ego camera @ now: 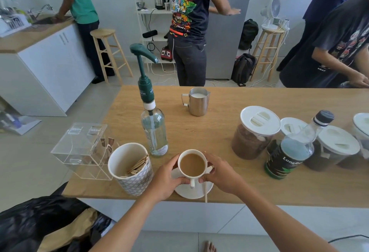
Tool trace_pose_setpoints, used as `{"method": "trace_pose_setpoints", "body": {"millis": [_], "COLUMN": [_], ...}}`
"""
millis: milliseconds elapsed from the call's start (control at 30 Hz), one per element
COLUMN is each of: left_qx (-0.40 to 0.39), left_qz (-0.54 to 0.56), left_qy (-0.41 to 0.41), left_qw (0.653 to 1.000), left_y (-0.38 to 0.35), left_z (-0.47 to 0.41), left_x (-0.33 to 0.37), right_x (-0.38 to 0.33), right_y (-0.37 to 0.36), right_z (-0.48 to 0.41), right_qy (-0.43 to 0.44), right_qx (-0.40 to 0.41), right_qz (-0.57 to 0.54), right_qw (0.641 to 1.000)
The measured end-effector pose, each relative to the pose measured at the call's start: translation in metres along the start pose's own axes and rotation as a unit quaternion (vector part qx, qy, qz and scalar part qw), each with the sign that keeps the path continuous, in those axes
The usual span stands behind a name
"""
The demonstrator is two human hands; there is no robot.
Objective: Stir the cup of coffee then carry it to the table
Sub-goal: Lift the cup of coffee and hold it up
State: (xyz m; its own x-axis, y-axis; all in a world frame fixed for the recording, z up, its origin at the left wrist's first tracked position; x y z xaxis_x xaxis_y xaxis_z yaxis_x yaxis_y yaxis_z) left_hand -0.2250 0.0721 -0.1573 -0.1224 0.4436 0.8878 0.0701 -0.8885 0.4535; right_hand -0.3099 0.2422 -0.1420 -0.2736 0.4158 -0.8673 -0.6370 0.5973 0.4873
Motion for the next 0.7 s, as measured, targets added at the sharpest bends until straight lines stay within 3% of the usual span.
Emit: {"method": "trace_pose_setpoints", "body": {"millis": [700], "left_qx": [-0.008], "left_qz": [-0.020], "left_qy": [0.025], "left_qw": [0.999], "left_y": [-0.007], "left_z": [0.002], "left_x": [-0.011], "right_x": [0.020], "right_y": [-0.008], "right_z": [-0.005], "right_qy": [-0.019], "right_qx": [-0.015], "right_qz": [0.062], "right_qw": [0.998]}}
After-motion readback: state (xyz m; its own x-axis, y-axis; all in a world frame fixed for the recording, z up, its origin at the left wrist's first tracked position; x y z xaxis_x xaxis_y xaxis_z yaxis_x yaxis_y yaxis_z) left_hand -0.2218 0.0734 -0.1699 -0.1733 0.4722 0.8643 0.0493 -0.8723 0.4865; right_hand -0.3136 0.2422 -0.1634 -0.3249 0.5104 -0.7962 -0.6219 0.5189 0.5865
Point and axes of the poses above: each hand's wrist, its own z-axis away from the middle knuckle, its own y-axis out of the back of the hand, x = y × z, the point moved 5 cm from there along -z, towards the middle knuckle, and after that the axes turned 6 degrees about -z, right-handed, at the moved point
